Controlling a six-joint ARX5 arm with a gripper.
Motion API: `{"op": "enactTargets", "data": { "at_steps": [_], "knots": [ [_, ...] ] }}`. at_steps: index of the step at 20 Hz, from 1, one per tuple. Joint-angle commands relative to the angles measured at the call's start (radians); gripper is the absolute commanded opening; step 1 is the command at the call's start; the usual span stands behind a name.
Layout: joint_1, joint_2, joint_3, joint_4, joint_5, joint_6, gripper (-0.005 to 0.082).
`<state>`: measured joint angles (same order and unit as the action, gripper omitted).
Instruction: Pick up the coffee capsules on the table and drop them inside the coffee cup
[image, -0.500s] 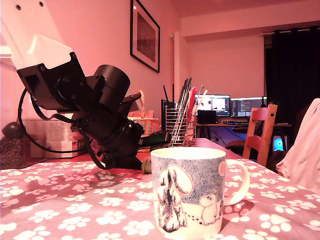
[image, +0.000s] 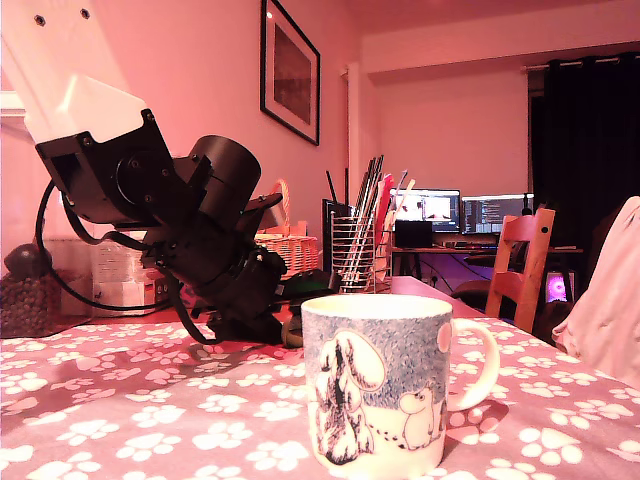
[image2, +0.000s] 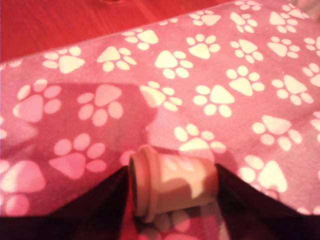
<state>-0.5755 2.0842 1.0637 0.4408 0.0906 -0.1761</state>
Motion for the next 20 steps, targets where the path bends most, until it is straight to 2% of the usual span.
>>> {"op": "enactTargets", "data": {
  "at_steps": [1, 7, 11, 13, 15, 20],
  "knots": [
    [-0.003, 0.037, -0.001, -0.003, 0.002, 0.000, 0.0404],
    [-0.003, 0.037, -0.001, 0.002, 0.003, 0.000, 0.0340],
    [-0.003, 0.034, -0.001, 0.001, 0.008, 0.000, 0.0339],
    [-0.003, 0.024, -0.001, -0.006, 0.028, 0.004, 0.0339],
    [-0.003, -0.003, -0.001, -0.022, 0.042, 0.025, 0.0339],
    [0.001, -0.090, -0.001, -0.097, 0.058, 0.117, 0.0339]
  ]
}}
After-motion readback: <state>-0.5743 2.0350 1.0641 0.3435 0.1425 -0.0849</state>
